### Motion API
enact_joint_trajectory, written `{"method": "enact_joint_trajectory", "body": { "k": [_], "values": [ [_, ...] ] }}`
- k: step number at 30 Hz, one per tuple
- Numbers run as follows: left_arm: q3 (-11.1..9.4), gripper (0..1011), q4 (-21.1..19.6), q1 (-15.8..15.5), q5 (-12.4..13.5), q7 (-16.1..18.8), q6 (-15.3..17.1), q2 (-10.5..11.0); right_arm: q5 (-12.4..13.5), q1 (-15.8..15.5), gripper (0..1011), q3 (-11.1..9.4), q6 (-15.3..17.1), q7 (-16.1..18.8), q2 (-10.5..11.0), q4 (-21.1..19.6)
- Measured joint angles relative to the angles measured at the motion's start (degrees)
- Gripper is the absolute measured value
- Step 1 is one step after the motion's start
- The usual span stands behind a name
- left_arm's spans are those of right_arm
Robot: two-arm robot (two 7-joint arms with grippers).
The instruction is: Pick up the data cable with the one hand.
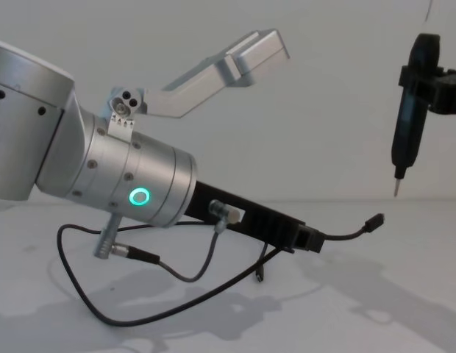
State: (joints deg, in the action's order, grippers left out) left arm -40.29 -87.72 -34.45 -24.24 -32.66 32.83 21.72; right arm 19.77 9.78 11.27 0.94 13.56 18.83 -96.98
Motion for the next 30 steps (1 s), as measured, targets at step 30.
{"method": "enact_joint_trajectory", "body": {
  "k": [30],
  "values": [
    [0.04, 43, -0.25, -0.01, -0.07, -0.12, -0.25, 0.17, 1.05, 1.26, 279, 0.64, 1.00, 2.08, -0.76, 3.17]
  ]
}}
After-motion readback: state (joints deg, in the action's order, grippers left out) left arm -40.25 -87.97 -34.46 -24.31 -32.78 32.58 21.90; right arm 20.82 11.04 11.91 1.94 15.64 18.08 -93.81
